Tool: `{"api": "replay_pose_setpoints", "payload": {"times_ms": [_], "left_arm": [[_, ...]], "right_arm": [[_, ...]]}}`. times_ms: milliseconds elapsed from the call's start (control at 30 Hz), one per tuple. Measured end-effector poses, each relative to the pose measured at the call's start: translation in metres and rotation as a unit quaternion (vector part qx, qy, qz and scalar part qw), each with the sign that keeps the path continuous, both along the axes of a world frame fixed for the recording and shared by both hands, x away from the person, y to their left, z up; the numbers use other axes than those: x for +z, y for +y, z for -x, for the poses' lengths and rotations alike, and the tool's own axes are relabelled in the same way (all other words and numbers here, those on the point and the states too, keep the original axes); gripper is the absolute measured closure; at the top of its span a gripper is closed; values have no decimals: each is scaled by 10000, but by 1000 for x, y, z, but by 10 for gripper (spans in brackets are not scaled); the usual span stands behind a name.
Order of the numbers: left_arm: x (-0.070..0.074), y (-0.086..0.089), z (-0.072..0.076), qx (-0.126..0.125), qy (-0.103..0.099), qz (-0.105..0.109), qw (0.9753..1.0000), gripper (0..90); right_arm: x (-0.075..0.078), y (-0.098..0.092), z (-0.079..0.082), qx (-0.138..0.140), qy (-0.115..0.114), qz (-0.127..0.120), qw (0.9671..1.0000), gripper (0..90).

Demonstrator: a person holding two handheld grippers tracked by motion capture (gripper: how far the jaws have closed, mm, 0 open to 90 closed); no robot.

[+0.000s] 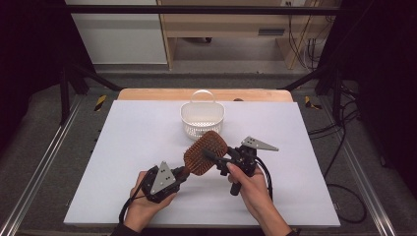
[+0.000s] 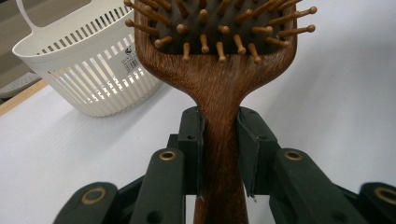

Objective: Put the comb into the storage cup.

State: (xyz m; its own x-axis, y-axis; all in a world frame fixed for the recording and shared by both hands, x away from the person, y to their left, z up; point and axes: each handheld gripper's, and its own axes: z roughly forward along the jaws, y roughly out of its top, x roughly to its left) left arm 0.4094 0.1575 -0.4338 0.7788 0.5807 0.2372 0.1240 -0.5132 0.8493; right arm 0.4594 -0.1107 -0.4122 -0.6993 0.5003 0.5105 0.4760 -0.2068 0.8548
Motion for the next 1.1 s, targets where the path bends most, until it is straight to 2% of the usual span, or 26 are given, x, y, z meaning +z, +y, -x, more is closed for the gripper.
{"api": "replay_pose_setpoints", "payload": {"times_ms": [300,600,833,1100], "left_arm": [[0,-1,1,2,-37,1,10000,723],[-1,-1,0,32,-64,-13,10000,725],[-1,-2,0,61,-68,12,10000,727],[-3,-4,-2,58,-18,42,10000,726]], "right_arm": [[0,0,1,-5,31,-80,10000,361],[2,-1,3,19,54,-205,9998,444],[6,0,6,9,-52,-212,9998,493],[11,4,12,-78,-216,-74,9997,520]]}}
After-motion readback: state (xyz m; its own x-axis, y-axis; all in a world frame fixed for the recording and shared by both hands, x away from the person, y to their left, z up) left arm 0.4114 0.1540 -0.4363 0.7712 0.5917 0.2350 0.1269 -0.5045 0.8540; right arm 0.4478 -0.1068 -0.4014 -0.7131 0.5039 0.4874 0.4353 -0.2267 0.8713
